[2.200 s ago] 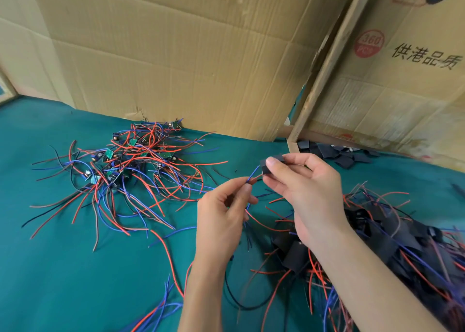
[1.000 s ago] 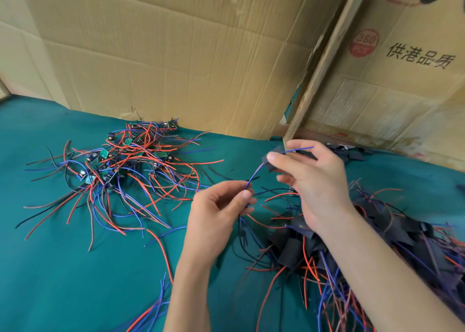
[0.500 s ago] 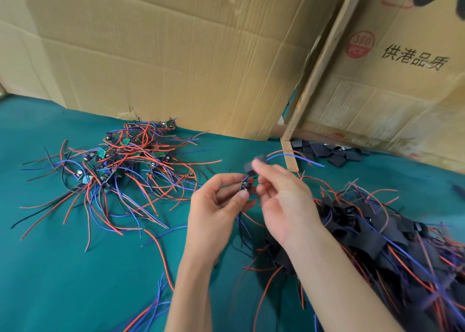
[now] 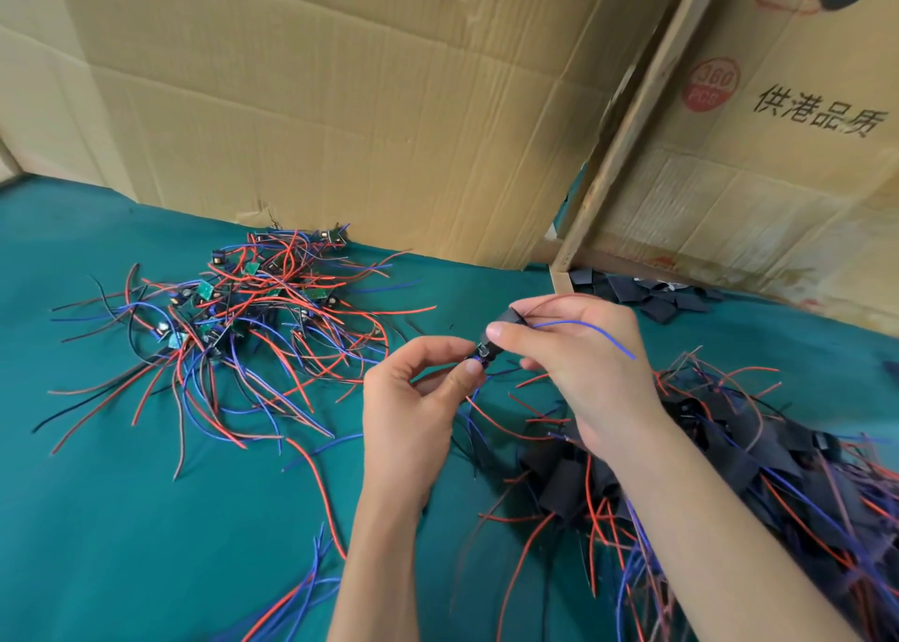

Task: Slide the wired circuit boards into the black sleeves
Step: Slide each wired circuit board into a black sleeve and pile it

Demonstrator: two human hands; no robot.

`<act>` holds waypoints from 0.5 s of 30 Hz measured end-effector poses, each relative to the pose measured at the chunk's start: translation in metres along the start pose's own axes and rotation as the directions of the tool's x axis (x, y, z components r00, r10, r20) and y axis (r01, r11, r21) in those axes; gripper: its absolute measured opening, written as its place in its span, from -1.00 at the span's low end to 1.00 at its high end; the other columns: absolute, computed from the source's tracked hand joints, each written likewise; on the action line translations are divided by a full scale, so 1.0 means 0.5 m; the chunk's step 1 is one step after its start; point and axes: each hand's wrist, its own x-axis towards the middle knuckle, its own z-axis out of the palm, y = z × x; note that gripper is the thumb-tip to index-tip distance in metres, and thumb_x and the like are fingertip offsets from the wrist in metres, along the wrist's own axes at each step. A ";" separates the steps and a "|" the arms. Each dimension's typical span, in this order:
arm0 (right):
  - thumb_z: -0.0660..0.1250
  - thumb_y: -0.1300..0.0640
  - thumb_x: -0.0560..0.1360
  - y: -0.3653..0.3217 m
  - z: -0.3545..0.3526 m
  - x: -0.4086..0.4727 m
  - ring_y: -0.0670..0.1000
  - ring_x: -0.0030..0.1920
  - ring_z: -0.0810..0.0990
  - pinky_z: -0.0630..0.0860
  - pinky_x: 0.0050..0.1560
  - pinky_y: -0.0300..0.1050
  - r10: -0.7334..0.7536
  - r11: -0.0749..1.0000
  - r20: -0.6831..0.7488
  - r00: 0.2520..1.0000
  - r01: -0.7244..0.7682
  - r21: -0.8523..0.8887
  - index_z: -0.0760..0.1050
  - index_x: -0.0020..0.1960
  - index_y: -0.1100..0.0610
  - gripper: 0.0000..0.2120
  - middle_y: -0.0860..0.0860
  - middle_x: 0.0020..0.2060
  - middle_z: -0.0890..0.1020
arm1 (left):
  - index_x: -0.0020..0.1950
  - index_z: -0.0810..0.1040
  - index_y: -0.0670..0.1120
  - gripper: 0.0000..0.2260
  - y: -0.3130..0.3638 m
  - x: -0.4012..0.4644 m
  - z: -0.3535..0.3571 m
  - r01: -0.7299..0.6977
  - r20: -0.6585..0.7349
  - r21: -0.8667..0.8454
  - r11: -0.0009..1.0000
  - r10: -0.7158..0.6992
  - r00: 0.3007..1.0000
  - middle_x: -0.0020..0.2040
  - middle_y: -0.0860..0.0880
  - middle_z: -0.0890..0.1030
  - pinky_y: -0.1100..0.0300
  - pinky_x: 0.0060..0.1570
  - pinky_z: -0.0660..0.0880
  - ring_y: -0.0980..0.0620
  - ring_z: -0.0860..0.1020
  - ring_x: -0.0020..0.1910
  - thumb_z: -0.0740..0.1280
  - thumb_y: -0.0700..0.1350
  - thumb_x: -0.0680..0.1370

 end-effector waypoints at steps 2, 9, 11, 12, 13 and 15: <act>0.67 0.16 0.29 -0.001 0.002 -0.001 -0.03 -0.35 0.65 0.58 -0.29 -0.20 -0.004 1.000 0.041 0.999 0.005 -0.006 0.71 -0.20 0.10 -0.84 0.03 -0.24 0.74 | -0.10 0.68 -0.07 -0.82 0.000 -0.001 0.002 -0.011 -0.007 0.007 1.000 0.011 1.000 -0.15 -0.02 0.74 0.21 -0.11 0.63 -0.01 0.73 -0.19 0.48 -0.35 0.47; 0.59 0.25 0.38 0.016 0.022 -0.018 -0.03 -0.30 0.66 0.57 -0.31 -0.20 -0.025 0.999 0.113 0.993 0.030 -0.040 0.71 -0.18 0.18 -0.92 0.04 -0.30 0.72 | 0.04 0.59 -0.15 -0.80 0.000 -0.003 0.004 -0.020 0.023 0.022 1.000 0.019 1.000 -0.02 -0.03 0.70 0.20 -0.10 0.63 -0.05 0.73 -0.15 0.40 -0.41 0.53; 0.57 0.24 0.41 0.018 0.024 -0.017 -0.05 -0.29 0.67 0.55 -0.32 -0.22 0.022 1.000 0.122 0.992 -0.020 -0.023 0.69 -0.13 0.18 -0.92 0.06 -0.26 0.73 | 0.03 0.58 -0.13 -0.82 0.001 -0.005 0.005 -0.040 0.039 0.057 0.998 0.038 0.999 -0.02 -0.03 0.69 0.16 -0.12 0.65 -0.08 0.73 -0.17 0.40 -0.39 0.54; 0.56 0.21 0.43 0.015 0.021 -0.017 -0.06 -0.29 0.68 0.54 -0.32 -0.24 0.068 0.998 0.146 0.987 -0.068 -0.005 0.69 -0.09 0.17 -0.91 0.06 -0.23 0.75 | 0.02 0.58 -0.13 -0.83 0.001 -0.006 0.005 -0.042 0.043 0.058 0.997 0.040 0.998 -0.03 -0.05 0.68 0.14 -0.15 0.66 -0.09 0.73 -0.17 0.40 -0.37 0.54; 0.55 0.19 0.45 0.012 0.018 -0.019 -0.06 -0.28 0.69 0.53 -0.32 -0.25 0.113 0.993 0.185 0.976 -0.115 0.000 0.68 -0.05 0.17 -0.89 0.07 -0.21 0.76 | 0.00 0.58 -0.13 -0.85 0.001 -0.006 0.005 -0.038 0.043 0.056 0.998 0.036 0.998 -0.05 -0.08 0.67 0.13 -0.18 0.66 -0.11 0.73 -0.17 0.42 -0.35 0.54; 0.52 0.17 0.47 0.000 0.008 -0.023 -0.06 -0.29 0.68 0.52 -0.31 -0.25 0.156 0.987 0.263 0.952 -0.157 -0.018 0.68 -0.02 0.20 -0.87 0.10 -0.20 0.76 | -0.04 0.59 -0.15 -0.89 0.004 -0.007 0.006 -0.025 0.048 0.049 0.998 0.023 0.999 -0.09 -0.13 0.66 0.11 -0.21 0.65 -0.14 0.73 -0.16 0.44 -0.33 0.53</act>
